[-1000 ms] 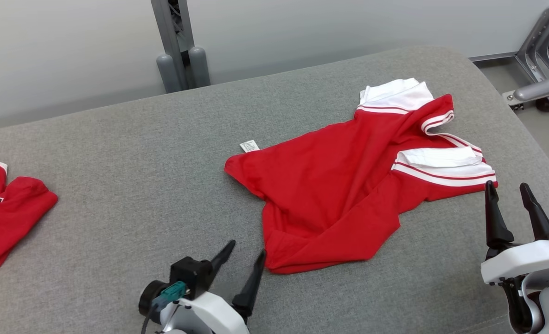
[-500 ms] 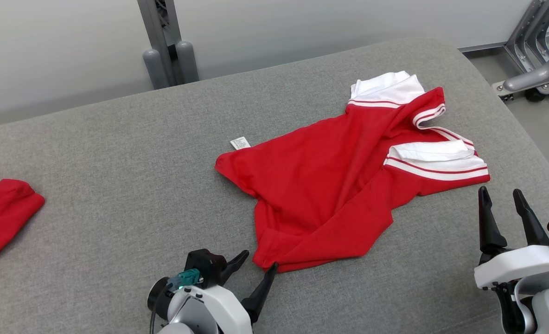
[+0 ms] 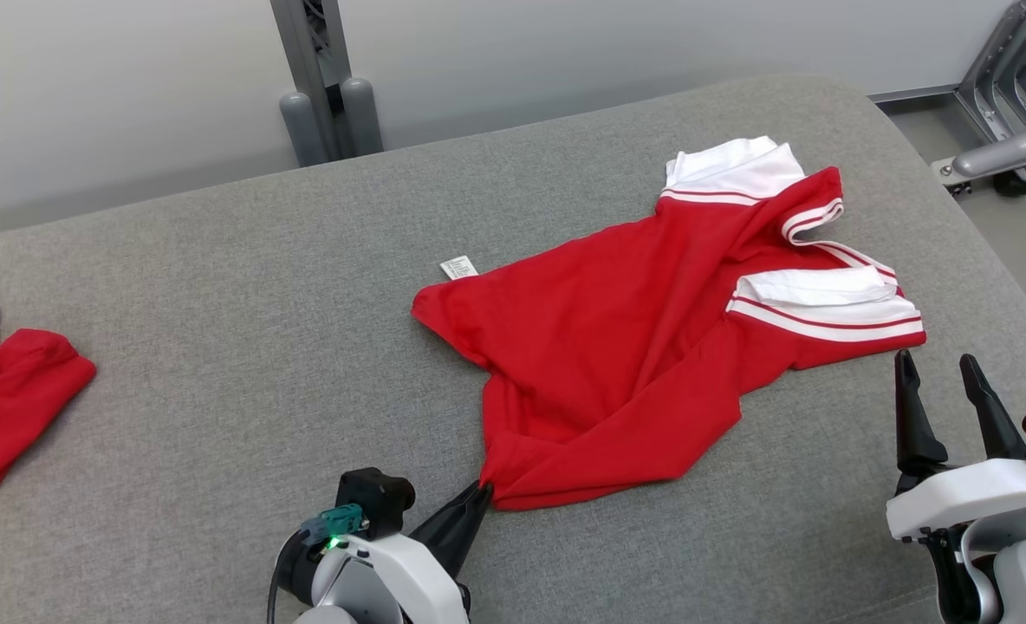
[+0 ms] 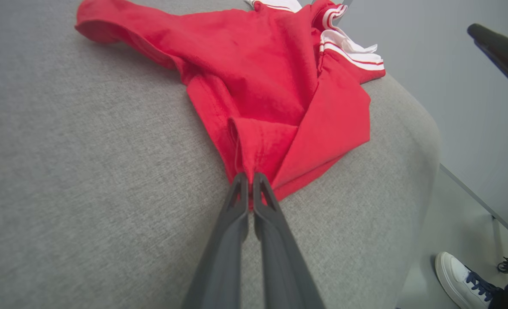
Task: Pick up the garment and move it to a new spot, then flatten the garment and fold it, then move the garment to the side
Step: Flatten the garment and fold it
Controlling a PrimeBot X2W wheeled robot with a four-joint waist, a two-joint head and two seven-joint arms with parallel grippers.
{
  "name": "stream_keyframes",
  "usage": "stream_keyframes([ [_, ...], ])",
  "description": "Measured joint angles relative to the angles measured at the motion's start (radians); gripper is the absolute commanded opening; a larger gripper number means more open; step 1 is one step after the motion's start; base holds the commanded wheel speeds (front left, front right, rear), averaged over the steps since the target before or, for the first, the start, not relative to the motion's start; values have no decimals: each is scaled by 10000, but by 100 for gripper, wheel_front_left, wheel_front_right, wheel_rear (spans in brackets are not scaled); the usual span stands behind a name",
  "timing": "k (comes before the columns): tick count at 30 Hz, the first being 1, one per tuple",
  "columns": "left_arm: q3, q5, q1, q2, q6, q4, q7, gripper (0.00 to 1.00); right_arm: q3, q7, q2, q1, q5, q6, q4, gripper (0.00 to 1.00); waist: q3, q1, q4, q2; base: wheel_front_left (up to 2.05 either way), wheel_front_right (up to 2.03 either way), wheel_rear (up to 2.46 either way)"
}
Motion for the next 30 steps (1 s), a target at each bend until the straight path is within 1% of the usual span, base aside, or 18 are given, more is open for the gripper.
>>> stream_keyframes([
  [5, 163, -38, -36, 10, 46, 10, -382, 0, -4, 0, 0, 1, -8, 0, 6, 100, -44, 0, 51, 0, 0, 0, 0],
  [6, 341, -38, -151, 56, 151, -15, -700, 0, -12, 0, -4, 1, -19, 0, 0, 100, -76, 0, 85, 1, 0, 0, 0],
  [12, 1099, -42, -487, 249, 550, -305, -1841, 0, -61, 0, -12, 1, -100, 0, -109, 100, -253, 0, 212, 0, 0, 0, 0],
  [17, 1722, -46, -660, 424, 786, -771, -2502, 0, -79, 0, 2, 87, -165, 0, -123, 100, -446, 0, 357, 0, 0, 0, 0],
  [20, 1812, 4, -630, 476, 788, -1009, -2592, 0, -50, 0, 15, 106, -165, 0, -105, 100, -545, -1, 454, 0, 0, 0, 0],
  [22, 1657, 21, -467, 531, 759, -1012, -2531, 0, -6, 0, 33, 138, -153, 0, -54, 100, -592, 0, 513, 0, 0, 0, 0],
  [25, 1379, 46, -17, 623, 696, -901, -2132, 0, 35, 0, 35, 214, -98, 0, 100, 100, -629, 0, 594, 0, 0, 0, 0],
  [30, 1043, 119, 437, 706, 798, -658, -1697, 0, 142, -4, 6, 148, 19, 0, 508, 100, -578, 0, 715, 0, 0, 0, 0],
])
